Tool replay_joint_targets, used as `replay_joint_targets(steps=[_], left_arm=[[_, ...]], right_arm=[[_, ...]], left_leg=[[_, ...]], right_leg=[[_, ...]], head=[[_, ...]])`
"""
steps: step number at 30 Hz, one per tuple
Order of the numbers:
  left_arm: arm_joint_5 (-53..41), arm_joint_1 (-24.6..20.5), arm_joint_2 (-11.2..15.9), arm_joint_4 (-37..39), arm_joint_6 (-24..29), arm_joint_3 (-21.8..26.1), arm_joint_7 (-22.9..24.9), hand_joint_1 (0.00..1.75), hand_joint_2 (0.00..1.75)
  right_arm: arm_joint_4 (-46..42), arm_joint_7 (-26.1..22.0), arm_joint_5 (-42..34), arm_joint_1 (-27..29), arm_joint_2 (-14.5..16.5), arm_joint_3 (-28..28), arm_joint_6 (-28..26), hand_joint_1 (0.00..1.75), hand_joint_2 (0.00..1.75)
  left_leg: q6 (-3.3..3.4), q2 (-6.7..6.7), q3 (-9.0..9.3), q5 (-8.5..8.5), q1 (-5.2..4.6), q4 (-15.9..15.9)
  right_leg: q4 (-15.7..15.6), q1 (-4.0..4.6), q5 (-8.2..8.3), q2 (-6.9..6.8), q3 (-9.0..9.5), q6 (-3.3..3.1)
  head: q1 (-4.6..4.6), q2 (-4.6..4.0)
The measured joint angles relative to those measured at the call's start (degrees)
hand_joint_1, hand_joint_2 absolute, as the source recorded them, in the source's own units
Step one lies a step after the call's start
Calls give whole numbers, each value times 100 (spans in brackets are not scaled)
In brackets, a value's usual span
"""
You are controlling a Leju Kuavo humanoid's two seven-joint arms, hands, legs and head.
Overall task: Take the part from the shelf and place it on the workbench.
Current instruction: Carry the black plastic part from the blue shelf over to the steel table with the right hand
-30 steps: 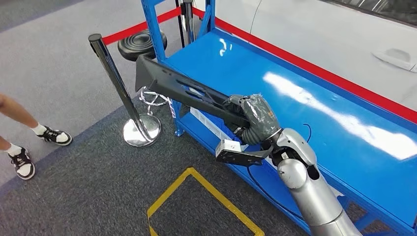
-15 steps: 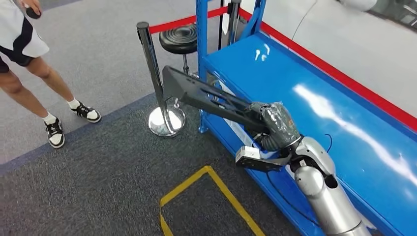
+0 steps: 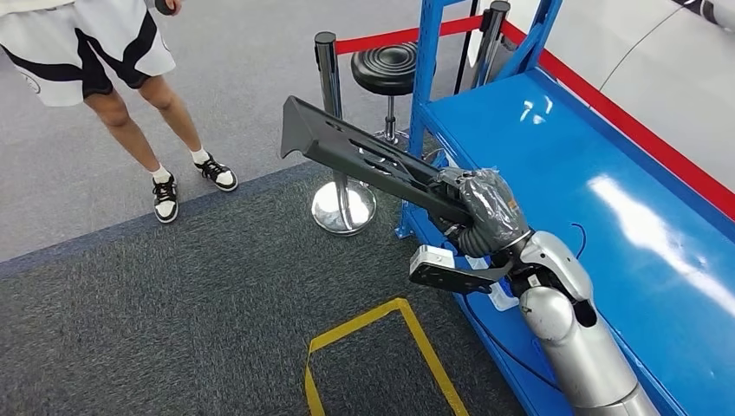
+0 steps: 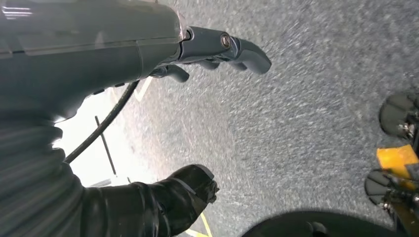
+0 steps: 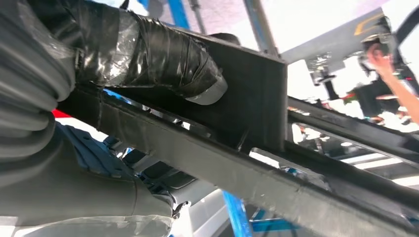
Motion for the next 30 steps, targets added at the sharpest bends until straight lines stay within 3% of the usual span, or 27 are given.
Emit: replay_joint_targets(steps=[2,4,5,6,7,9,11,13,14,15,17,19,20,21,22,24,26,28,29,30], left_arm=[[-1,-13,3,-5,1,-1,-7,0,175],[-2,-22,2,-9,7,-2,-26,0,175],[-2,-22,2,-11,14,-2,-38,0,175],[-2,-20,3,-14,25,-2,-49,0,175],[-2,-18,6,-20,37,-2,-63,0,175],[-2,-18,20,-41,60,-2,-88,0,175],[-1,-22,33,-61,66,-1,-105,0,175],[1,-18,35,-70,65,0,-113,0,175],[1,-15,33,-73,61,0,-113,0,175],[1,-15,31,-79,44,-1,-113,0,175],[-1,-20,21,-110,-26,-1,-113,0,175],[-2,-25,1,-165,-131,1,-116,0,175],[-2,-23,-15,-195,-184,1,-119,0,175],[-2,-19,-33,-222,-229,1,-121,0,175],[-2,-14,-54,-248,-269,1,-123,0,175],[-3,-9,-90,-304,-330,1,-128,0,175],[-5,-7,-120,-374,-379,1,-142,0,175],[-6,12,-146,-432,-409,2,-156,0,175],[-6,26,-157,-451,-416,2,-160,0,175],[-6,31,-165,-468,-420,2,-162,0,175]], right_arm=[[-30,3,-2,-5,7,1,1,175,175],[-49,11,-4,-1,9,4,1,175,175],[-59,22,-4,0,9,7,1,175,175],[-76,39,-3,0,9,9,1,175,175],[-100,61,-3,-3,9,10,2,175,175],[-154,100,-3,-13,9,8,9,175,175],[-188,115,-4,-27,10,6,24,175,175],[-211,120,-4,-42,21,5,34,175,175],[-222,125,-3,-52,25,5,35,175,175],[-234,128,-3,-68,28,4,36,175,175],[-244,139,-3,-96,26,3,43,175,175],[-240,151,-4,-107,15,4,56,175,175],[-236,158,-4,-111,9,4,62,175,175],[-231,164,-4,-121,3,4,68,175,175],[-228,166,-5,-138,1,4,73,175,175],[-222,169,-11,-177,-3,4,85,175,175],[-211,172,-18,-199,-6,7,102,175,175],[-202,175,-20,-222,-7,10,113,175,175],[-199,175,-20,-238,-6,10,115,175,175],[-199,175,-20,-254,-5,10,115,175,175]], left_leg=[[-45,420,-314,-311,-10,639],[-67,541,-652,-533,12,1278],[-63,551,-696,-502,16,1350],[-47,564,-623,-373,14,1204],[-13,609,-439,-178,2,858],[90,849,-30,84,-75,92],[172,966,124,125,-150,-234],[224,828,133,160,-145,-296],[248,757,166,188,-125,-357],[274,695,204,219,-102,-417],[307,575,256,252,-77,-478],[320,431,251,248,-77,-458],[320,343,247,241,-74,-440],[312,250,244,229,-68,-411],[294,157,241,209,-58,-371],[232,-9,190,154,-39,-249],[150,-161,94,137,-21,-169],[74,-296,29,168,3,-174],[47,-236,9,164,2,-151],[23,-81,-43,110,-7,-53]], right_leg=[[-16,23,-8,-156,22,-55],[-16,56,-26,-334,32,-80],[-15,68,-37,-420,40,-85],[-15,80,-51,-502,54,-86],[-16,91,-67,-578,75,-85],[-24,115,-101,-716,119,-67],[-46,131,-123,-839,148,-25],[-79,139,-139,-939,181,27],[-54,136,-173,-871,190,51],[61,132,-257,-724,155,69],[618,118,-550,-341,-92,86],[1274,114,-781,-198,-448,100],[1404,108,-757,-183,-547,110],[1326,98,-620,-172,-548,120],[1045,78,-394,-138,-448,133],[381,21,-71,153,-177,164],[113,4,-34,381,-72,156],[94,22,-28,279,-67,91],[73,23,-18,200,-51,52],[49,22,-7,118,-33,11]], head=[[-20,0],[-25,0],[-25,0],[-25,0],[-25,0],[-24,0],[-22,0],[-22,0],[-17,0],[-15,0],[-8,0],[-9,0],[-9,0],[-9,0],[-9,0],[-9,0],[-8,0],[-8,0],[-9,0],[-19,0]])
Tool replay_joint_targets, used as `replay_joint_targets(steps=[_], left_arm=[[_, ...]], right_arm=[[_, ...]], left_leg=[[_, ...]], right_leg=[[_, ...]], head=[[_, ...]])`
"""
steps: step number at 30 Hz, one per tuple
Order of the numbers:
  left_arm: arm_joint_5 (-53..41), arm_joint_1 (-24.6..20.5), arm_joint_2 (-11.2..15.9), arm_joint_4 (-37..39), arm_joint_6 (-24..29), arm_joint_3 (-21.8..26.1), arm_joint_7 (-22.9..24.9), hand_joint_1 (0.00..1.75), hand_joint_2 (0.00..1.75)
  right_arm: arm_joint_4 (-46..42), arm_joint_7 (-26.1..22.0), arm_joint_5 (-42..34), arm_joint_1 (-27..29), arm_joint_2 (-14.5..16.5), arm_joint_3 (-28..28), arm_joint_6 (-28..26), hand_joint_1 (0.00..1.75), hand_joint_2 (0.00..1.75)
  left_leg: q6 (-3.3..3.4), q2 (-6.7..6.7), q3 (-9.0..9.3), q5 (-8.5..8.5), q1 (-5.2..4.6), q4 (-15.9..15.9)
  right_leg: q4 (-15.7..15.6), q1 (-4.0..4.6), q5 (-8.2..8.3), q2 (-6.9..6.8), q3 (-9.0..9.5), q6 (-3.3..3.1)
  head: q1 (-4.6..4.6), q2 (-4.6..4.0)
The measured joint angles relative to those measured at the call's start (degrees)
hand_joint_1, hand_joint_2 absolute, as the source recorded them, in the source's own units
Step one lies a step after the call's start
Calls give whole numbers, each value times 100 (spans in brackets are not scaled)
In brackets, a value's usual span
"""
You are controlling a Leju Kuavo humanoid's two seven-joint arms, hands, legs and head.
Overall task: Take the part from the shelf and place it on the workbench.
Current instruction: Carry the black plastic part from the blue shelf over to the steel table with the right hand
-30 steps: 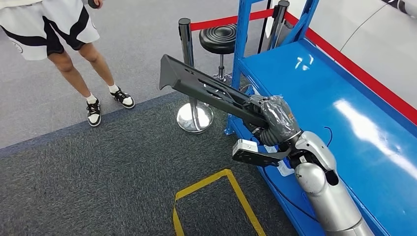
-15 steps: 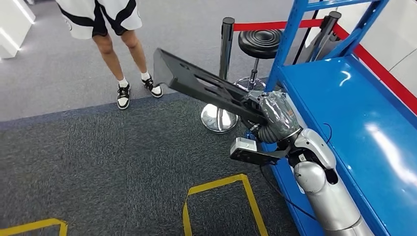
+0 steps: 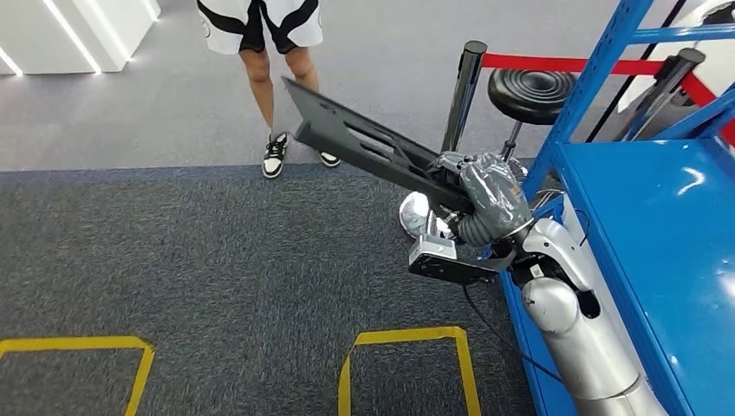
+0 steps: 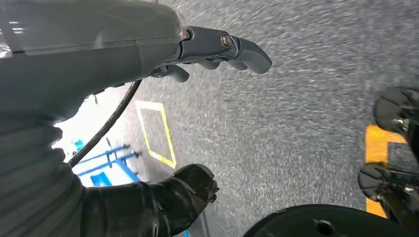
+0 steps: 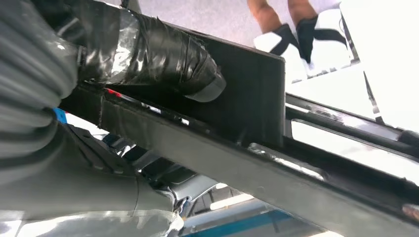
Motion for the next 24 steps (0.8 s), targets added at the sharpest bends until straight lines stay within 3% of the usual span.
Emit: replay_joint_targets(steps=[2,3,5,6,7,9,11,13,14,16,18,20,21,22,23,24], left_arm=[[0,-7,-11,-28,-3,-1,-1,0,175],[0,-13,-16,-36,-4,-2,-2,0,175],[0,-15,-27,-44,-5,-2,-6,0,175],[0,-13,-31,-46,-7,-2,-10,0,175],[0,-8,-33,-55,-9,-2,-13,0,175],[0,0,-35,-88,-16,-2,-18,0,175],[0,0,-39,-130,-26,-1,-21,0,175],[0,6,-42,-175,-49,0,-23,0,175],[0,16,-52,-201,-66,1,-23,0,175],[0,26,-73,-260,-94,1,-20,0,175],[0,16,-89,-307,-110,1,-17,0,175],[0,5,-99,-334,-121,1,-17,0,175],[0,7,-107,-339,-126,1,-18,0,175],[0,10,-117,-344,-128,1,-19,0,175],[0,13,-129,-349,-130,1,-19,0,175],[0,19,-139,-355,-132,1,-19,0,175]], right_arm=[[1,0,-1,-18,-1,0,1,175,175],[1,-1,-1,-19,-2,1,2,175,175],[2,-1,-1,-17,-3,2,2,175,175],[2,-1,-1,-18,-3,2,2,175,175],[2,-1,-1,-20,-3,2,2,175,175],[2,0,-1,-31,-3,2,1,175,175],[3,-1,-1,-43,-3,2,2,175,175],[4,-1,-5,-54,3,5,3,175,175],[7,2,-9,-62,6,7,4,175,175],[13,6,-21,-85,11,8,6,175,175],[22,8,-31,-93,5,8,9,175,175],[40,9,-36,-83,-4,9,11,175,175],[50,10,-36,-80,-7,9,12,175,175],[56,10,-36,-81,-8,9,13,175,175],[57,11,-36,-83,-9,9,13,175,175],[60,12,-37,-87,-9,9,13,175,175]], left_leg=[[-39,432,-257,-284,-11,526],[-55,558,-452,-466,-2,905],[-59,626,-724,-632,12,1429],[-46,633,-713,-564,12,1410],[-18,654,-576,-404,4,1161],[77,858,-139,-80,-64,376],[173,1032,103,30,-154,-91],[231,951,126,33,-192,-177],[252,880,163,58,-177,-237],[300,754,272,114,-130,-380],[333,638,319,135,-100,-436],[341,481,318,125,-96,-421],[334,389,318,114,-89,-401],[317,295,319,97,-78,-368],[290,203,317,69,-63,-321],[254,119,295,36,-50,-264]], right_leg=[[-31,23,2,-172,28,-60],[-33,43,-6,-264,32,-80],[-33,76,-24,-457,39,-97],[-33,88,-36,-549,49,-100],[-33,99,-51,-634,66,-102],[-35,116,-88,-781,113,-89],[-50,122,-114,-906,143,-51],[-91,116,-125,-1022,178,0],[-94,108,-140,-1000,201,30],[109,96,-285,-712,144,70],[735,88,-590,-380,-172,83],[1324,84,-752,-306,-525,99],[1367,77,-671,-299,-589,109],[1198,63,-486,-283,-548,121],[852,40,-241,-224,-417,137],[515,8,-75,-67,-277,153]], head=[[-18,0],[-25,0],[-25,0],[-25,0],[-25,0],[-24,0],[-23,0],[-23,0],[-21,0],[-19,0],[-17,0],[-16,0],[-16,0],[-15,0],[-15,0],[-12,0]])
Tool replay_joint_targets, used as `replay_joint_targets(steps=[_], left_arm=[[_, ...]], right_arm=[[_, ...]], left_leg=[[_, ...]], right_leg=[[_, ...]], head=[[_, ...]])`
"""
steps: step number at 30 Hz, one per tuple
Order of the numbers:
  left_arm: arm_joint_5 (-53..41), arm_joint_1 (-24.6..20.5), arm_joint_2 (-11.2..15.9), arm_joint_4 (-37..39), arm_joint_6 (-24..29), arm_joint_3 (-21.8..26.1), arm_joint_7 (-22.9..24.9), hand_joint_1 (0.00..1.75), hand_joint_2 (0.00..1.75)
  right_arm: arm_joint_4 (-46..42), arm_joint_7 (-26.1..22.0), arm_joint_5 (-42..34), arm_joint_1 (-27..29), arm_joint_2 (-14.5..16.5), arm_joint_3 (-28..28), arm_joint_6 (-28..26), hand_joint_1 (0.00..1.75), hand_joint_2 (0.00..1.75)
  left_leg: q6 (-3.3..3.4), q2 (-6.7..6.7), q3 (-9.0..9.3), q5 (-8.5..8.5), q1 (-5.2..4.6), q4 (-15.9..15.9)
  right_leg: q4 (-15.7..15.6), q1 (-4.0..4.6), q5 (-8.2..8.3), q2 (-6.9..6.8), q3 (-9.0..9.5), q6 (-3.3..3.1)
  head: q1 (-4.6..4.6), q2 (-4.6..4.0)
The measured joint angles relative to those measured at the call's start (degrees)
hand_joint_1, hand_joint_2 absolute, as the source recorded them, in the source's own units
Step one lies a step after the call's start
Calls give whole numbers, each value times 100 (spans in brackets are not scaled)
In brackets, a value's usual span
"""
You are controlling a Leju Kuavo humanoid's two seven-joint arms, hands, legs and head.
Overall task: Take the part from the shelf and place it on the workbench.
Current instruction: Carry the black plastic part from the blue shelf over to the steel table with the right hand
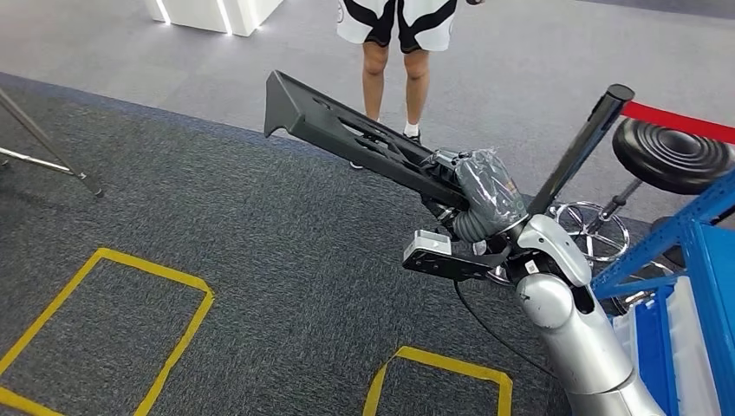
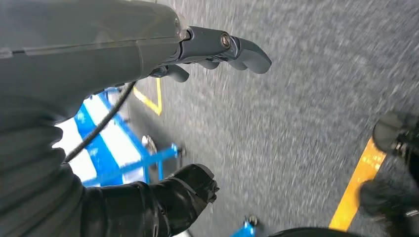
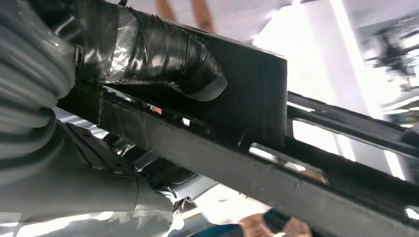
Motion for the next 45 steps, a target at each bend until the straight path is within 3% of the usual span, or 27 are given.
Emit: replay_joint_targets(steps=[1,3,5,7,9,11,12,13,14,16,18,20,21,23,25,27,28,29,31,33,35,36,38,40,42,43,45], left_arm=[[0,-4,-7,-11,-2,0,0,0,175],[0,-3,-10,-31,-5,1,0,0,175],[0,11,-10,-43,-5,1,-1,0,175],[0,21,-12,-51,-5,1,-2,0,175],[0,10,-15,-55,-6,0,-5,0,175],[0,4,-16,-55,-7,-1,-12,0,175],[0,5,-16,-55,-7,-1,-15,0,175],[0,8,-17,-55,-7,-1,-17,0,175],[0,13,-17,-55,-8,-1,-19,0,175],[0,19,-14,-61,-7,-1,-23,0,175],[0,17,-9,-70,-6,0,-28,0,175],[0,19,-4,-77,-4,1,-33,0,175],[0,23,-5,-80,-4,2,-33,0,175],[0,23,-8,-84,-3,2,-33,0,175],[0,6,-9,-85,1,2,-34,0,175],[0,-11,-8,-86,5,2,-37,0,175],[0,-12,-9,-86,5,2,-39,0,175],[0,-8,-11,-86,4,1,-39,0,175],[0,0,-17,-86,3,1,-39,0,175],[0,0,-21,-86,3,2,-39,0,175],[0,9,-22,-87,3,2,-40,0,175],[0,19,-21,-90,3,2,-40,0,175],[0,23,-20,-97,3,2,-41,0,175],[0,13,-21,-99,3,2,-41,0,175],[0,8,-21,-99,3,2,-44,0,175],[0,10,-21,-99,4,2,-48,0,175],[0,27,-21,-99,13,2,-60,0,175]], right_arm=[[2,-1,-3,-2,-1,1,0,175,175],[8,2,-10,-3,-1,5,3,175,175],[10,8,-15,-17,1,9,4,175,175],[10,10,-19,-40,6,11,4,175,175],[12,11,-22,-51,9,11,5,175,175],[22,10,-23,-54,8,16,5,175,175],[28,9,-23,-54,8,20,5,175,175],[32,9,-23,-56,8,24,6,175,175],[34,9,-23,-61,8,26,6,175,175],[36,9,-24,-79,8,26,6,175,175],[38,10,-25,-94,8,27,6,175,175],[39,9,-26,-103,21,31,6,175,175],[42,10,-25,-108,27,33,6,175,175],[47,8,-29,-124,36,32,5,175,175],[60,5,-33,-120,29,32,5,175,175],[76,6,-33,-102,20,32,6,175,175],[82,7,-32,-98,17,32,6,175,175],[84,7,-32,-99,17,32,6,175,175],[88,8,-33,-101,16,33,7,175,175],[90,8,-33,-98,15,34,8,175,175],[88,10,-32,-106,16,33,9,175,175],[87,12,-31,-116,20,33,9,175,175],[85,12,-31,-135,28,32,8,175,175],[85,12,-32,-138,30,32,8,175,175],[87,9,-32,-137,28,34,9,175,175],[88,11,-31,-137,28,35,8,175,175],[89,36,-6,-145,29,37,-1,175,175]], left_leg=[[-37,-78,-41,-30,10,72],[-118,-230,-143,-42,34,147],[-188,-342,-206,-15,60,147],[-236,-66,-304,-109,43,328],[-271,362,-610,-411,34,939],[-284,493,-983,-657,56,1615],[-277,505,-1052,-644,60,1723],[-262,514,-997,-529,59,1608],[-237,558,-822,-338,47,1282],[-159,792,-395,-53,-27,504],[-76,922,-208,-6,-113,142],[-2,798,-177,-3,-128,75],[28,730,-127,12,-114,14],[95,613,-2,46,-67,-102],[138,496,38,34,-56,-117],[143,324,51,0,-47,-92],[130,230,59,-26,-38,-66],[106,139,71,-62,-22,-25],[37,-25,52,-152,7,90],[-44,-174,-24,-192,34,165],[-122,-323,-75,-173,62,151],[-152,-309,-79,-176,65,156],[-203,-7,-189,-286,47,401],[-239,385,-558,-548,48,1075],[-256,497,-942,-673,69,1645],[-254,507,-987,-577,73,1642],[-227,527,-744,-144,74,1047]], right_leg=[[-277,-27,97,165,115,9],[-463,-31,80,363,188,-11],[-500,-14,91,225,206,-78],[-550,-16,104,56,255,-159],[-579,23,91,-124,293,-222],[-581,68,63,-323,309,-251],[-581,83,47,-417,320,-256],[-581,95,28,-505,339,-257],[-581,102,6,-584,369,-254],[-588,114,-45,-725,434,-231],[-603,119,-84,-841,474,-183],[-632,111,-114,-937,518,-125],[-614,102,-140,-877,539,-100],[-309,92,-311,-561,431,-69],[392,75,-587,-277,39,-58],[870,50,-632,-227,-328,-25],[816,35,-486,-222,-372,-9],[551,16,-247,-199,-306,8],[-131,-34,129,57,-54,44],[-457,-47,178,292,83,45],[-510,-31,142,230,116,-7],[-552,-35,143,155,154,-41],[-647,-49,139,-10,266,-124],[-695,-13,102,-195,358,-180],[-702,23,46,-382,414,-195],[-702,34,15,-454,446,-192],[-702,48,-54,-562,533,-171]], head=[[-3,0],[-8,0],[-11,0],[-28,0],[-46,0],[-49,0],[-49,0],[-50,0],[-49,0],[-49,0],[-49,0],[-49,0],[-45,0],[-40,0],[-39,0],[-38,0],[-38,0],[-38,0],[-35,0],[-33,0],[-33,0],[-33,0],[-62,0],[-87,0],[-87,0],[-86,0],[-86,0]])
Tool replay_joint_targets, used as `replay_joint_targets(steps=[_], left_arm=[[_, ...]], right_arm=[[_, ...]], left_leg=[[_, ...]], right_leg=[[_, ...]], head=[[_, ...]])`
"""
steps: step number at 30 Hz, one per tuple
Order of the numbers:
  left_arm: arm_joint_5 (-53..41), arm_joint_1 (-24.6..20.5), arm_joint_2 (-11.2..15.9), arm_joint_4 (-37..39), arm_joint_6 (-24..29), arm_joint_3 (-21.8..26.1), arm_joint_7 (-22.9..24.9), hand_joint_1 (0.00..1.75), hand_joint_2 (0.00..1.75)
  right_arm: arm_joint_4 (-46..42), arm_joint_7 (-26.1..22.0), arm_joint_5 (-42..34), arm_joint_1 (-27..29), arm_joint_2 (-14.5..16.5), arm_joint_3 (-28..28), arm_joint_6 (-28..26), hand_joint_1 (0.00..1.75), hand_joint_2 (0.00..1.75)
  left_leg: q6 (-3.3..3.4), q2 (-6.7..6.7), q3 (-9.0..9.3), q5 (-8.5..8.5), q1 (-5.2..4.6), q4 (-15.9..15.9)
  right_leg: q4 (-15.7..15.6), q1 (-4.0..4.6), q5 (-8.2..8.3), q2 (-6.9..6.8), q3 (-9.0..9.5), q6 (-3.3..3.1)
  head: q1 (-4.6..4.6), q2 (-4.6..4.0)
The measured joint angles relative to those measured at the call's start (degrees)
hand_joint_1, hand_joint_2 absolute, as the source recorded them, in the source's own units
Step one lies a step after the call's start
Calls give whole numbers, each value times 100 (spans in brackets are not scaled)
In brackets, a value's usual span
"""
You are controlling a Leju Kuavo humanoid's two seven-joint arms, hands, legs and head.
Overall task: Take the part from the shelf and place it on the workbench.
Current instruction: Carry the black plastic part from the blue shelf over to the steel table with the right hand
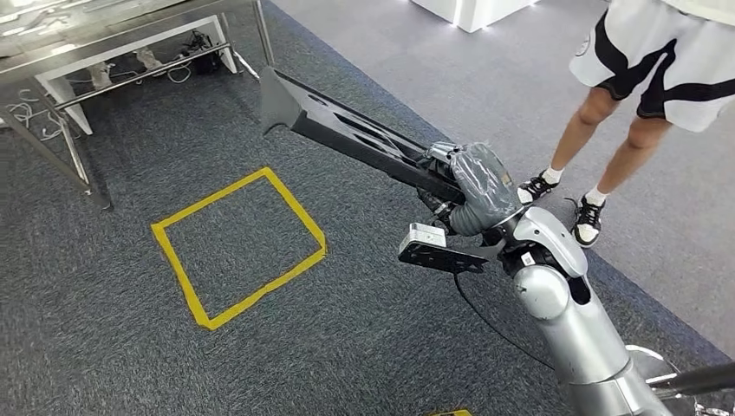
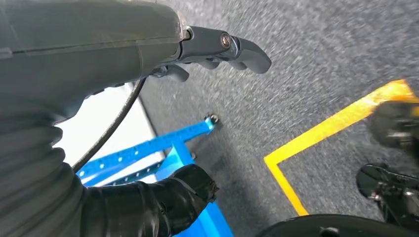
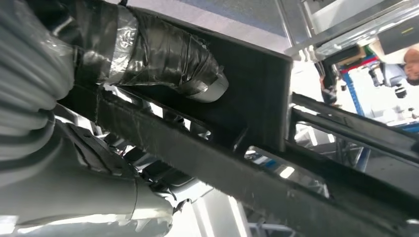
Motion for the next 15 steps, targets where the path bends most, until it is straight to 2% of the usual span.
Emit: replay_joint_targets(steps=[1,2,3,5,7,9,11,12,13,14,15], left_arm=[[0,10,0,0,5,0,-4,0,175],[0,19,0,0,10,0,-7,0,175],[1,23,0,0,13,0,-8,0,175],[1,27,0,0,14,0,-10,0,175],[1,31,0,0,21,1,-14,0,175],[0,33,1,0,30,2,-22,0,175],[0,25,1,0,35,2,-33,0,175],[0,13,2,0,38,2,-37,0,175],[0,-2,5,0,41,2,-40,0,175],[0,-16,8,0,43,2,-43,0,175],[0,-27,10,0,45,2,-45,0,175]], right_arm=[[0,16,16,-6,0,0,-5,175,175],[0,29,31,-11,1,0,-9,175,175],[0,37,41,-13,1,0,-11,175,175],[0,44,48,-15,1,-1,-11,175,175],[1,65,70,-25,2,-2,-15,175,175],[2,105,109,-47,12,-2,-21,175,175],[9,138,137,-72,18,-3,-24,175,175],[13,145,139,-79,17,-4,-24,175,175],[21,147,140,-80,13,-4,-23,175,175],[31,148,140,-74,8,-4,-23,175,175],[43,149,140,-64,2,-3,-22,175,175]], left_leg=[[16,11,161,195,-1,-339],[27,20,280,322,-2,-579],[34,26,340,377,-3,-698],[40,31,365,375,-7,-766],[59,48,439,305,-37,-873],[139,48,550,198,-79,-983],[244,29,686,141,-77,-1088],[282,24,754,124,-60,-1121],[314,17,795,94,-65,-1129],[336,5,827,62,-71,-1127],[350,-13,863,24,-76,-1122]], right_leg=[[0,3,-27,-25,36,11],[0,4,-44,-44,60,19],[0,4,-53,-50,72,22],[-2,2,-59,-56,77,26],[-5,8,-78,-75,79,49],[-24,-1,-129,-85,120,136],[171,-24,-248,59,79,204],[465,-33,-358,166,-72,211],[854,-28,-485,254,-300,212],[1246,-27,-589,297,-565,217],[1537,-26,-614,315,-801,224]], head=[[1,0],[1,0],[2,0],[2,0],[1,0],[1,0],[12,0],[19,0],[26,0],[28,0],[29,0]])
